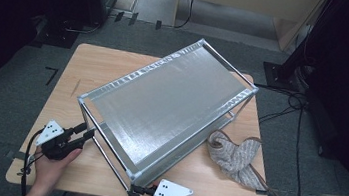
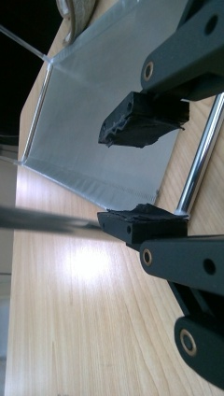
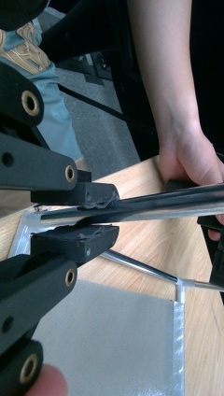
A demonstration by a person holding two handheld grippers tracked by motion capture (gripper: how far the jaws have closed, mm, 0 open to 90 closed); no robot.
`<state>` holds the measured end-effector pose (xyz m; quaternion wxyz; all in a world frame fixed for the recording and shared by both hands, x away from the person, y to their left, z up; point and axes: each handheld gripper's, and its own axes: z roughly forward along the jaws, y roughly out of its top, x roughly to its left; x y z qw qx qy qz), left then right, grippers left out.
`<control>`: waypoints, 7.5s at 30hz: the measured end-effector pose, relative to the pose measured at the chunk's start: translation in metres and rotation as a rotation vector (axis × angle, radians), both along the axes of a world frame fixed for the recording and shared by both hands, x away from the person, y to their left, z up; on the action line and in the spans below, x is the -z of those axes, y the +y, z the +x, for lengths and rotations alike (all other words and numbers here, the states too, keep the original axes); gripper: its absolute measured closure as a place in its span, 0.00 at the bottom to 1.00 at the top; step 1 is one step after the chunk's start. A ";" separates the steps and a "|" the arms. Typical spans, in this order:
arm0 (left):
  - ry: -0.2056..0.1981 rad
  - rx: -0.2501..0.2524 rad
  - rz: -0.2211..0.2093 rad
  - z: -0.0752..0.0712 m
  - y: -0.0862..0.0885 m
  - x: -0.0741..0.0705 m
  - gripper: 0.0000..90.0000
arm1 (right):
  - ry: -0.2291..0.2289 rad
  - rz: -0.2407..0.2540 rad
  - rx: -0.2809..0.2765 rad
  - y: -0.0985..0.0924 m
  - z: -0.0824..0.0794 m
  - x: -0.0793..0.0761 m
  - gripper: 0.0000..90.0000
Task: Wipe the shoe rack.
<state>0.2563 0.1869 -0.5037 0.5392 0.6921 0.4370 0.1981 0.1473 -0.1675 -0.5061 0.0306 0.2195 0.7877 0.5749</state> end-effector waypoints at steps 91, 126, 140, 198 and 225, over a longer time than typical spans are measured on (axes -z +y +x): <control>-0.086 0.568 0.076 -0.077 -0.042 -0.004 0.90 | -0.036 -0.234 0.779 -0.142 0.061 -0.036 0.48; -0.090 0.630 0.085 -0.084 -0.072 -0.003 0.90 | 0.215 -0.313 1.172 -0.193 0.067 0.009 0.83; -0.062 0.622 0.061 -0.083 -0.075 -0.001 0.89 | -0.168 0.033 1.125 -0.152 0.045 -0.105 0.84; -0.042 0.603 0.044 -0.080 -0.075 0.001 0.90 | -0.277 -0.001 0.471 0.011 0.011 -0.129 0.77; -0.042 0.603 0.040 -0.079 -0.076 0.001 0.90 | -0.229 -0.039 0.609 -0.027 0.021 -0.131 0.79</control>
